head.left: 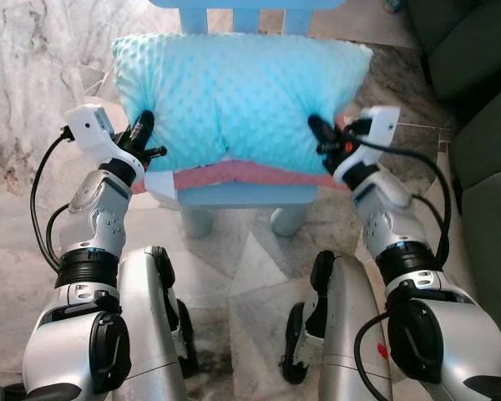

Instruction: Move the pillow to the sofa

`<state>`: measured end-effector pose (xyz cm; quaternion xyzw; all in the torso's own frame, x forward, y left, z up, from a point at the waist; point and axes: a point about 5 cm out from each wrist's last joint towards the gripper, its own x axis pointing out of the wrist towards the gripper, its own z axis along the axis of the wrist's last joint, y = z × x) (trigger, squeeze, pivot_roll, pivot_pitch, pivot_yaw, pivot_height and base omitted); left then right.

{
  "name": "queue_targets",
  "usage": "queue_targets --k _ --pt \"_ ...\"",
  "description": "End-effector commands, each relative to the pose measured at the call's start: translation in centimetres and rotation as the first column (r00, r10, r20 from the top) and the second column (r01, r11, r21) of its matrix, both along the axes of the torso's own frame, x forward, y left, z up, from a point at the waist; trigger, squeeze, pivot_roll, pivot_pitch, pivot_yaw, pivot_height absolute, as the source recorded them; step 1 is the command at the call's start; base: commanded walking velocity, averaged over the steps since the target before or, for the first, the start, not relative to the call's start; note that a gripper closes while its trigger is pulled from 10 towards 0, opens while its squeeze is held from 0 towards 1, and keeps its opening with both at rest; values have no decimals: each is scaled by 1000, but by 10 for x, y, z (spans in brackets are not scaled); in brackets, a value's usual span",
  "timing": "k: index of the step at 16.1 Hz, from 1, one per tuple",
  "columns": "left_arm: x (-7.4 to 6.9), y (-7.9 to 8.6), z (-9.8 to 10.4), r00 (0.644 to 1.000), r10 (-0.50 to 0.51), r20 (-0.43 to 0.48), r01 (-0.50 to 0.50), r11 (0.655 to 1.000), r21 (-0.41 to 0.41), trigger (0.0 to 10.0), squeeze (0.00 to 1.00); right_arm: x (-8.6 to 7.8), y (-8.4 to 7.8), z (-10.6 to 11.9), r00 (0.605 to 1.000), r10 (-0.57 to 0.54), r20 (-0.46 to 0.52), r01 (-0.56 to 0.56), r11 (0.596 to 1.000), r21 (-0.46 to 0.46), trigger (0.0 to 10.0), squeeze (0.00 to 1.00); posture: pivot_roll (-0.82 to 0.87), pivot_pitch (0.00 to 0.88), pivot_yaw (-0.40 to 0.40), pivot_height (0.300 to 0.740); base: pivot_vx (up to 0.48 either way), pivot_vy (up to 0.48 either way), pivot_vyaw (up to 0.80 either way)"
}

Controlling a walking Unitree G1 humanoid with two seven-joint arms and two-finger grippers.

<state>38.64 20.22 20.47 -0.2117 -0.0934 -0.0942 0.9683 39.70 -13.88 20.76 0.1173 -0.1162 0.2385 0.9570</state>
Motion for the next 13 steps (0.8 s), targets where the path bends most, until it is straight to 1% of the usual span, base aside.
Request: queue_targets --k 1,3,4,5,6,7,8,9,10,11,13 --pt "-4 0 -6 1000 15 7 -15 1000 17 0 0 -3 2 3 999 17 27 -16 999 -36 0 0 13 381 -34 496 0 0 0" --pt "-8 -5 -7 1000 6 24 -7 1000 30 0 0 -8 -2 14 995 -6 98 16 995 -98 0 0 -2 337 -35 496 0 0 0" --pt "-9 -6 -8 1000 7 25 -7 1000 30 0 0 -9 -3 15 994 -9 106 20 994 -106 0 0 -5 328 -33 496 0 0 0" --pt "-11 -7 -5 999 9 47 -12 999 53 0 0 -13 -3 17 991 -27 130 43 992 -121 0 0 -10 313 -32 496 0 0 0" --pt "-16 -7 1 996 17 93 -26 996 90 0 0 -21 -4 20 983 -48 176 75 986 -151 0 0 -12 300 -29 496 0 0 0" --pt "-19 -9 5 993 16 116 -29 994 108 0 0 -26 -4 20 980 -59 188 89 984 -155 0 0 -16 286 -25 496 0 0 0" --pt "-25 -13 9 987 3 158 -29 986 162 0 0 -33 -4 20 977 -77 198 108 982 -155 0 0 -20 275 -21 496 0 0 0" --pt "-29 -16 12 983 -1 184 -36 980 194 0 0 -40 -4 17 975 -98 200 131 978 -160 0 0 -26 257 -16 496 0 0 0" --pt "-38 -19 15 976 -2 218 -49 973 227 0 0 -51 -4 14 966 -138 218 177 969 -174 0 0 -30 247 -15 496 0 0 0" --pt "-41 -21 15 974 -1 228 -55 969 241 0 0 -54 -5 13 961 -159 225 202 963 -180 0 0 -31 238 -14 496 0 0 0" --pt "-47 -23 12 975 31 222 -80 973 217 0 0 -63 -4 10 948 -234 215 271 949 -162 0 0 -31 219 -12 496 0 0 0"
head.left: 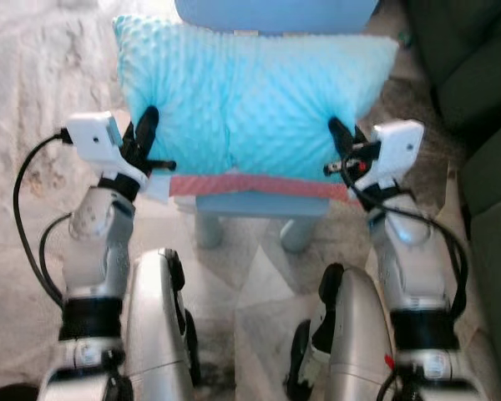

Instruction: Move the pillow to the sofa

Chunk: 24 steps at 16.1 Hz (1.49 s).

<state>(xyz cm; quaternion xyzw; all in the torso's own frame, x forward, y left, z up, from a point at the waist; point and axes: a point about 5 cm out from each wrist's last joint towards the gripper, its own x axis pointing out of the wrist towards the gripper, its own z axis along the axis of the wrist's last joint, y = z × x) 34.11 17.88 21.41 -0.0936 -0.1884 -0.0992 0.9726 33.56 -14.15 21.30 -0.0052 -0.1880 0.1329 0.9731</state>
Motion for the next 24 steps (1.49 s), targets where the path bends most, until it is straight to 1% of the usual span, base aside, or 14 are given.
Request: queue_targets --k 1,2,3,4,5,6,7,8,10,13,16,19,24 --pt "-5 -1 0 1000 25 10 -25 1000 14 0 0 -7 1 2 999 -40 7 40 999 -2 0 0 -34 209 -11 496 0 0 0" --pt "-8 -1 -1 999 38 8 -38 999 7 0 0 -12 4 2 998 -64 17 65 998 -17 0 0 -36 202 -10 496 0 0 0" --pt "-13 -5 -4 999 42 -4 -42 999 5 0 0 -19 5 1 995 -94 16 95 995 -21 0 0 -39 197 -8 496 0 0 0" --pt "-23 -12 -13 999 26 -28 -25 999 21 0 0 -29 3 -4 990 -144 2 144 989 -33 0 0 -41 191 -5 496 0 0 0" --pt "-25 -13 -16 999 25 -40 -25 1000 19 0 0 -32 2 -5 987 -159 -3 159 987 -39 0 0 -41 191 -5 496 0 0 0" --pt "-32 -13 -26 996 35 -81 -35 999 1 0 0 -41 -2 -10 980 -196 -22 195 979 -55 0 0 -46 194 -3 496 0 0 0" --pt "-38 -14 -31 994 38 -99 -38 999 -5 0 0 -46 -6 -14 975 -222 -31 219 972 -81 0 0 -49 196 -4 496 0 0 0" --pt "-42 -14 -35 992 43 -116 -44 999 -12 0 0 -51 -8 -16 967 -252 -35 247 963 -106 0 0 -48 195 -6 496 0 0 0" --pt "-45 -18 -38 990 37 -134 -39 999 -17 0 0 -56 -7 -15 960 -280 -23 275 952 -137 0 0 -51 195 -10 496 0 0 0" --pt "-46 -24 -40 989 18 -150 -22 999 -26 0 0 -57 -4 -8 951 -309 -14 305 945 -118 0 0 -56 195 -14 496 0 0 0" --pt "-44 -26 -40 988 14 -154 -19 999 -32 0 0 -52 -8 2 941 -339 9 339 936 -93 0 0 -57 187 -16 496 0 0 0" --pt "-44 -27 -42 987 6 -161 -12 999 -35 0 0 -49 -8 9 939 -343 17 344 936 -71 0 0 -60 183 -16 496 0 0 0" --pt "-43 -28 -43 986 -5 -168 -1 999 -37 0 0 -48 -9 14 939 -343 24 344 938 -40 0 0 -65 178 -14 496 0 0 0"
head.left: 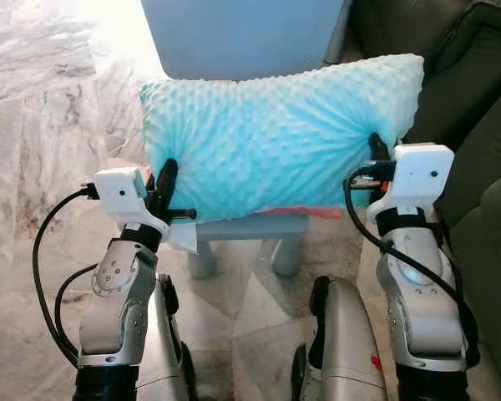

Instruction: Move the pillow to the sofa

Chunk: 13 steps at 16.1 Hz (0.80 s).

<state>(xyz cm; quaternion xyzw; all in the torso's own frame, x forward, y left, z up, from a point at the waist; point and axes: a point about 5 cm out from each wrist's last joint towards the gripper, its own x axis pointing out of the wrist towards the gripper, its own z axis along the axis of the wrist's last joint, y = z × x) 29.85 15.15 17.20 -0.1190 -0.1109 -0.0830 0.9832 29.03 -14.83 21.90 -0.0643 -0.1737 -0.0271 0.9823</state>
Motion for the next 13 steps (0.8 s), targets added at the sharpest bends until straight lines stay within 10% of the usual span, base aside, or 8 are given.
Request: queue_targets --k 1,13 --pt "0 -1 -1 1000 -13 -6 13 1000 1 0 0 -3 -2 8 999 -12 35 12 1000 9 0 0 -65 178 -14 500 0 0 0" --pt "1 -4 -1 1000 -29 -12 29 1000 7 0 0 -2 -1 8 999 -2 33 1 1000 29 0 0 -67 180 -9 641 0 0 0"
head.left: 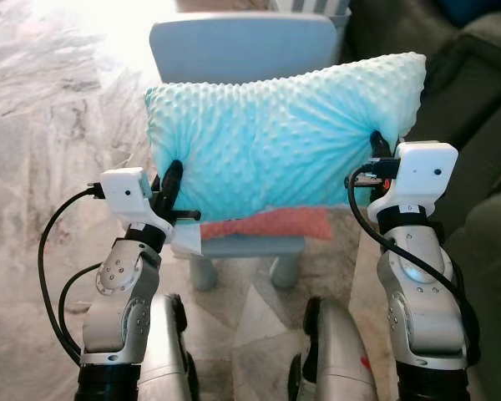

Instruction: Move the pillow to the sofa

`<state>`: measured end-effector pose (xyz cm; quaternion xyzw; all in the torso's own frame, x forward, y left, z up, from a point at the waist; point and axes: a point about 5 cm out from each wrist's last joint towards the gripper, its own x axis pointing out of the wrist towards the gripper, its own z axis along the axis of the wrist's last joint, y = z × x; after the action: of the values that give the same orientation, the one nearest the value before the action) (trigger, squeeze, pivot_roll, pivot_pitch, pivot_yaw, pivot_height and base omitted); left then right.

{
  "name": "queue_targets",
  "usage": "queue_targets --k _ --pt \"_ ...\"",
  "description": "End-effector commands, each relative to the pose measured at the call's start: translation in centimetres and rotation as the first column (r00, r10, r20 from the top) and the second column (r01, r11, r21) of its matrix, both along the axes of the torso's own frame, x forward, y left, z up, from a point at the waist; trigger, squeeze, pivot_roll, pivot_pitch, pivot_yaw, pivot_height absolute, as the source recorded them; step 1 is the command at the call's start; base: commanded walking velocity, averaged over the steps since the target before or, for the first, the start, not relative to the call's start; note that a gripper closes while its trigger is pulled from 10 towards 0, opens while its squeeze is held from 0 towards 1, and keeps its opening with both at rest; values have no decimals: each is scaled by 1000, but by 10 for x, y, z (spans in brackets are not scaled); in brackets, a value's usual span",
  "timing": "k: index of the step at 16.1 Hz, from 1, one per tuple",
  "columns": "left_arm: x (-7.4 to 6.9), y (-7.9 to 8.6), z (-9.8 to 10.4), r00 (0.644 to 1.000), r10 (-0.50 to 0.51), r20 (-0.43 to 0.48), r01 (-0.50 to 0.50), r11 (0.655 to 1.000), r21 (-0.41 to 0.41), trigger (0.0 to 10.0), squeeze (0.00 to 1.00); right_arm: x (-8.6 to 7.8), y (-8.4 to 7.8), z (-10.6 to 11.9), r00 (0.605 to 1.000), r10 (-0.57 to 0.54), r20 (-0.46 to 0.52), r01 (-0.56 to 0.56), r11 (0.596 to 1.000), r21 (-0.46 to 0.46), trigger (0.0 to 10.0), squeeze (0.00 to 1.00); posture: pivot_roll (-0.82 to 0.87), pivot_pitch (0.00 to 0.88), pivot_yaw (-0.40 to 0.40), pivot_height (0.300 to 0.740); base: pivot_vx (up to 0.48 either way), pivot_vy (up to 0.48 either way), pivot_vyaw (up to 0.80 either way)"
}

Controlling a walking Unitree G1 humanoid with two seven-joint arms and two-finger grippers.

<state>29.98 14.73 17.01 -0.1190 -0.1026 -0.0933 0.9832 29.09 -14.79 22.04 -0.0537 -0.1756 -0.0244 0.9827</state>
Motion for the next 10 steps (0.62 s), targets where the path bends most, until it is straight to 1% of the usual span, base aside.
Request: queue_targets --k 1,2,7,10 --pt "-1 0 0 1000 -8 1 8 1000 3 0 0 -2 -2 7 999 -11 30 11 1000 10 0 0 -67 181 -9 655 0 0 0" --pt "0 -1 0 1000 -10 0 10 1000 4 0 0 -2 -1 7 999 -10 31 10 1000 9 0 0 -68 181 -8 674 0 0 0" --pt "0 -2 -1 1000 -19 -6 19 1000 7 0 0 -3 -1 7 999 -9 33 9 1000 7 0 0 -69 182 -4 731 0 0 0" --pt "0 -2 -1 1000 -24 -11 24 1000 8 0 0 -2 -1 8 999 -11 36 11 1000 8 0 0 -70 182 -4 740 0 0 0"
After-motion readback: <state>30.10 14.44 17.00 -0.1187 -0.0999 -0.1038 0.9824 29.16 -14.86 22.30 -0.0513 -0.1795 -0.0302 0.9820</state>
